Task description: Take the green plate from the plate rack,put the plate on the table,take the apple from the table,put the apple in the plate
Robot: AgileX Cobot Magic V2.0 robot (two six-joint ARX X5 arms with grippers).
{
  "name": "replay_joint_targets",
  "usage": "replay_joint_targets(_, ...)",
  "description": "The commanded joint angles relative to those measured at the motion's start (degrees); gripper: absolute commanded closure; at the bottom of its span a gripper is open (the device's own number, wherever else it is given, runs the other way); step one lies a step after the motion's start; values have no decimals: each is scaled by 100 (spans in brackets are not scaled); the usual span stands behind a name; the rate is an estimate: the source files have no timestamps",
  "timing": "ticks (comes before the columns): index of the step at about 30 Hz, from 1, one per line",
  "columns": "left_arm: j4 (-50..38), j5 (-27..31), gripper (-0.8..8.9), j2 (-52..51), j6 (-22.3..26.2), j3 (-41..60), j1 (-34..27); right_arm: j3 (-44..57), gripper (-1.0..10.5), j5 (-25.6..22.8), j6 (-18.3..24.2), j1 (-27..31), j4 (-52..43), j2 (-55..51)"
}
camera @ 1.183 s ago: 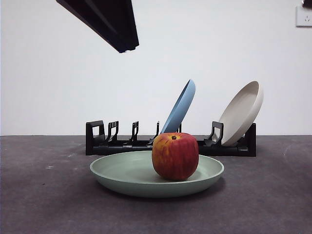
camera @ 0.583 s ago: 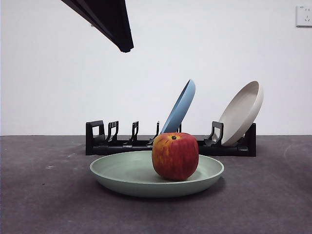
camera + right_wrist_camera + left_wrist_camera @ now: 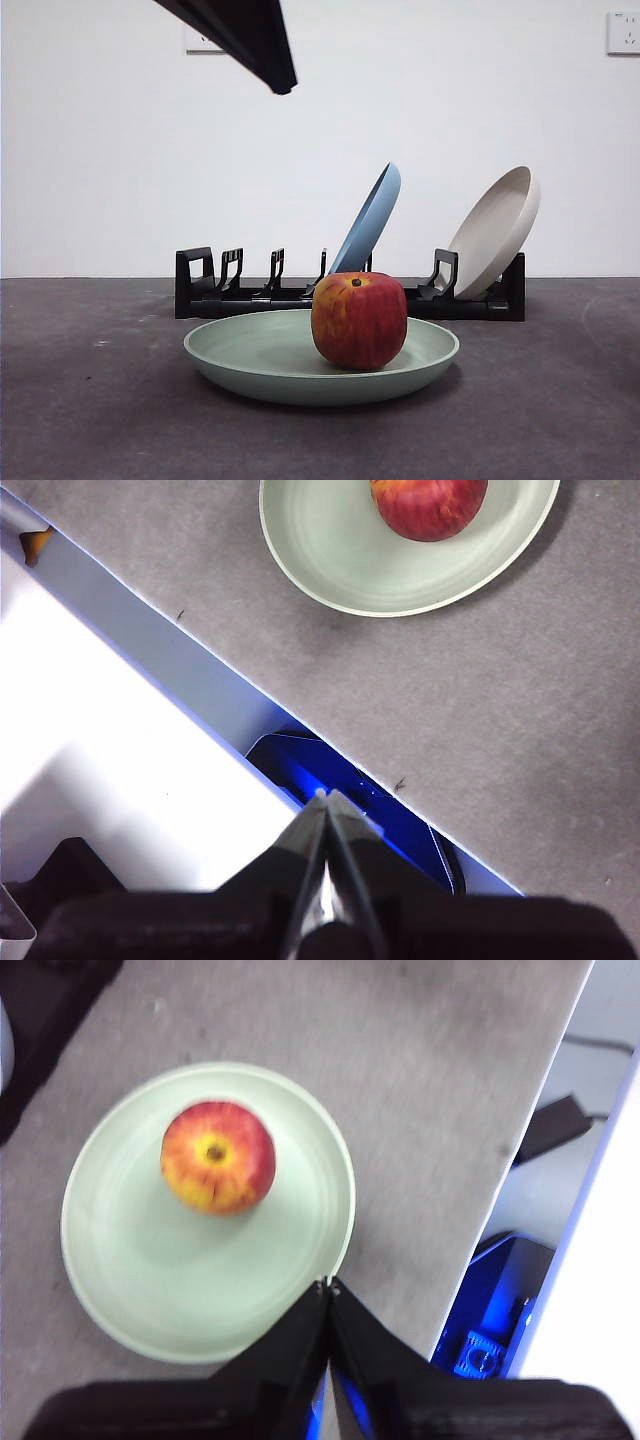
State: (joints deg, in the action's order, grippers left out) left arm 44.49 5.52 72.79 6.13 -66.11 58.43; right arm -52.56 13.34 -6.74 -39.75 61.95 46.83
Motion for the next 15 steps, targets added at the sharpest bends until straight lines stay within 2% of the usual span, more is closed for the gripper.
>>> replay_joint_targets(1, -138, 352, 817, -74, 50, 4, -94, -13, 946, 4, -28, -7, -15, -13)
replay_joint_targets(4, -682, 614, 817, -192, 87, 7, -358, -13, 946, 0, -28, -7, -13, -13)
replay_joint_targets(7, -1615, 483, 817, -492, 350, 7, -968, -13, 946, 2, -28, -7, -11, -13)
replay_joint_targets(11, -2568, -367, 817, -1049, 612, 13, -2033, -13, 946, 2, -28, -7, -13, -13)
replay_joint_targets(15, -2815, -957, 817, -1587, 608, 17, -3211, -13, 946, 2, -28, -7, -11, -13)
